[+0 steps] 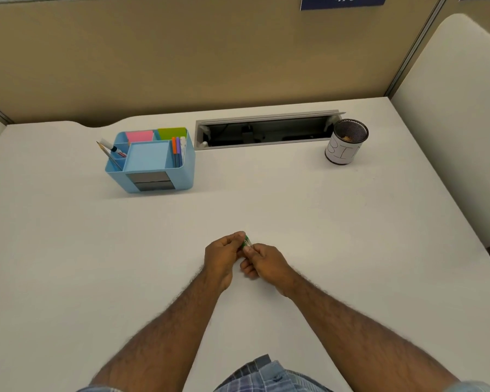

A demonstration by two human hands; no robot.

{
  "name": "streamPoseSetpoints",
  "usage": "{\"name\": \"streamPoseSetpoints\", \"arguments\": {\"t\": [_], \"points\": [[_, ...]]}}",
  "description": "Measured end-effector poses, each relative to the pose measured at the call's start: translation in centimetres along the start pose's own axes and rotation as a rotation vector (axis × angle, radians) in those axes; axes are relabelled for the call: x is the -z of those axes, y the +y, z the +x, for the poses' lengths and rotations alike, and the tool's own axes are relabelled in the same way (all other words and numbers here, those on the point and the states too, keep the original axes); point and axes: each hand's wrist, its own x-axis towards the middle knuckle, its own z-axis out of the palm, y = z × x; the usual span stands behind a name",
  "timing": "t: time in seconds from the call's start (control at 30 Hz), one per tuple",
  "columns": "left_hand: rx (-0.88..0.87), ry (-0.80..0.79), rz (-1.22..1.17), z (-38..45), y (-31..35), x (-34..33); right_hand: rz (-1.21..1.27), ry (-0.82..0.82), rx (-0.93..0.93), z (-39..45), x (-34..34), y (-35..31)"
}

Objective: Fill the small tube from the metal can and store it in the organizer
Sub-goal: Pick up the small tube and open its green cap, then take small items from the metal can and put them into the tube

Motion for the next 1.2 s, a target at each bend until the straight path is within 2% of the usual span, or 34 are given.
{"name": "streamPoseSetpoints", "arguments": {"t": [0.17, 0.43, 0.53, 0.77, 0.97, 1.2], "points": [[-0.121, 0.015, 0.151, 0.5, 0.1, 0.1, 0.001, 0.006, -0.02, 0.0, 0.0, 0.0], [0.018, 0.017, -0.122, 1.0, 1.1, 0.2, -0.016, 0.006, 0.031, -0.1, -0.4, 0.3], [0.059, -0.014, -0.141, 1.4, 1.5, -0.2, 0.008, 0.013, 0.052, -0.1, -0.1, 0.2], [0.129, 0.052, -0.12, 2.6, 3.3, -1.1, 0.031, -0.017, 0.124, 0.2, 1.1, -0.5], [0.149, 0.038, -0.121, 3.6, 4.4, -0.8, 0.141, 0.2, 0.271, 2.6, 5.3, -2.9], [0.118, 0.061, -0.113, 4.2, 5.1, -1.2, 0.257, 0.558, 0.441, 6.5, 13.9, -8.8]]}}
